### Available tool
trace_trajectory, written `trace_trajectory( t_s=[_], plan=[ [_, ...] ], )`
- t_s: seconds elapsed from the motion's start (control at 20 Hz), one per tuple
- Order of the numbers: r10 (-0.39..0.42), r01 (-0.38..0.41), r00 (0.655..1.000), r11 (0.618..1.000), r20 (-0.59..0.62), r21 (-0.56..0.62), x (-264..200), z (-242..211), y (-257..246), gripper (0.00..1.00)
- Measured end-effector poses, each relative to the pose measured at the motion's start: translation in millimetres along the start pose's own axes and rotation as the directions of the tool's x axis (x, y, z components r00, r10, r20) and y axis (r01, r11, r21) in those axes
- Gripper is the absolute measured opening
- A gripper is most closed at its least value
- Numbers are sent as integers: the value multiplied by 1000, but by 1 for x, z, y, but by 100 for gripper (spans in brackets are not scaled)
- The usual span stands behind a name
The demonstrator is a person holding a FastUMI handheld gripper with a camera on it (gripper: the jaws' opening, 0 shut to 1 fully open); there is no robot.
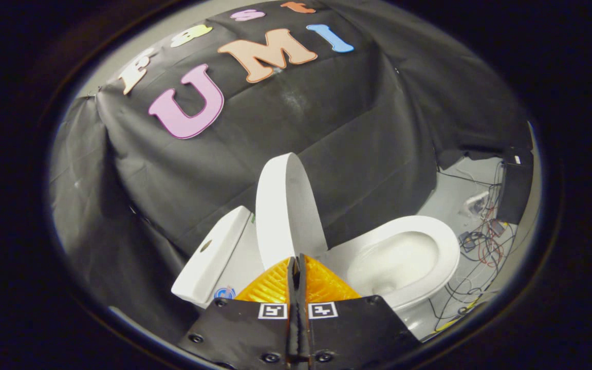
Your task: Open the toilet lid.
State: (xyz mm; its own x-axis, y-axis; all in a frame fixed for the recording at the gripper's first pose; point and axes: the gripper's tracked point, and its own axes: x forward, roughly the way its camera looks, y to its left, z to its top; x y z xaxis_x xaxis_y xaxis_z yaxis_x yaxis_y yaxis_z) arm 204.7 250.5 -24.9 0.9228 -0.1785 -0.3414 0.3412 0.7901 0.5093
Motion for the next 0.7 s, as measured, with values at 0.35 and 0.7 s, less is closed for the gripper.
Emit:
trace_trajectory(
  t_s=[0.35,0.7],
  plan=[
    [13,-12,1000,997,3,-78,5,-8,36,1],
    [77,-76,997,992,6,-100,8,-16,62,1]
  ],
)
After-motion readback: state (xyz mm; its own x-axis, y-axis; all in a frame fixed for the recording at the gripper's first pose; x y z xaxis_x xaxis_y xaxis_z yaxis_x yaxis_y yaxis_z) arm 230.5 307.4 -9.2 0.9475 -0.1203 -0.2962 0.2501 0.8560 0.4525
